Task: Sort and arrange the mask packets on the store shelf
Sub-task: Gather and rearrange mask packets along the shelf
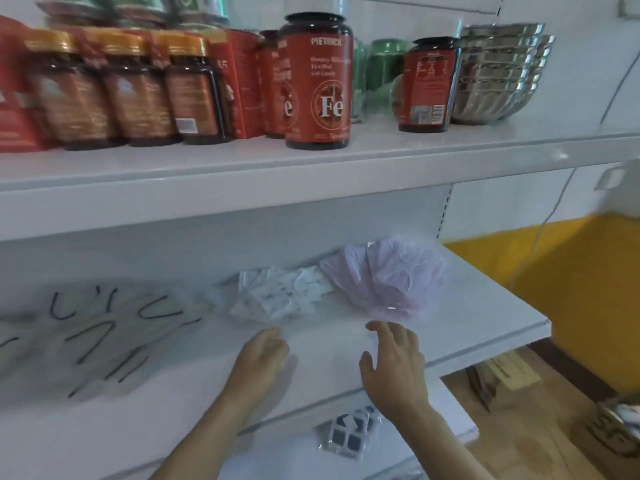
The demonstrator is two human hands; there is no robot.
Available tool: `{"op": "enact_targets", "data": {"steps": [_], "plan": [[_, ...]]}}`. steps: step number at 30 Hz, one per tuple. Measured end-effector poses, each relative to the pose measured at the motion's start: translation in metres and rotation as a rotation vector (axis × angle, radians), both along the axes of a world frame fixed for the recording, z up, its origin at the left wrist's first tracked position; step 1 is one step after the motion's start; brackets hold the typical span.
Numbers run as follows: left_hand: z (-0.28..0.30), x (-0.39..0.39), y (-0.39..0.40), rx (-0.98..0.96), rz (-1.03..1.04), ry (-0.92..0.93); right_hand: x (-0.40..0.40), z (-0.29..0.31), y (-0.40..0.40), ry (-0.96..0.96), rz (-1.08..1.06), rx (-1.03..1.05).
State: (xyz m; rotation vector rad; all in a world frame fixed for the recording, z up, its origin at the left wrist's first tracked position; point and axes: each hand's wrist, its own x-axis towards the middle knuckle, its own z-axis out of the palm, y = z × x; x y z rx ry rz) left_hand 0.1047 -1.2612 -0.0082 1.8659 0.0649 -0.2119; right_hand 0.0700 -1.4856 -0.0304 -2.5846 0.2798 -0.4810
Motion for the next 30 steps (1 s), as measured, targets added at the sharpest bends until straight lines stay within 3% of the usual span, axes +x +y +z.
{"op": "enact_targets", "data": {"steps": [5, 9, 17, 23, 30], "plan": [[0.002, -0.045, 0.105, 0.378, 0.073, -0.265, -0.001, 0.003, 0.108, -0.073, 0.228, -0.059], [-0.001, -0.079, 0.216, 0.58, 0.164, -0.374, -0.004, 0.013, 0.218, -0.118, 0.408, -0.066], [0.0, -0.191, 0.506, 0.983, 0.362, -0.275, -0.045, 0.017, 0.49, -0.122, 0.761, -0.03], [0.025, -0.269, 0.691, 1.038, 0.498, -0.194, -0.077, 0.029, 0.67, -0.055, 0.941, 0.014], [0.031, -0.317, 0.834, 1.025, 0.662, -0.148, -0.105, 0.036, 0.859, -0.001, 1.171, 0.024]]}}
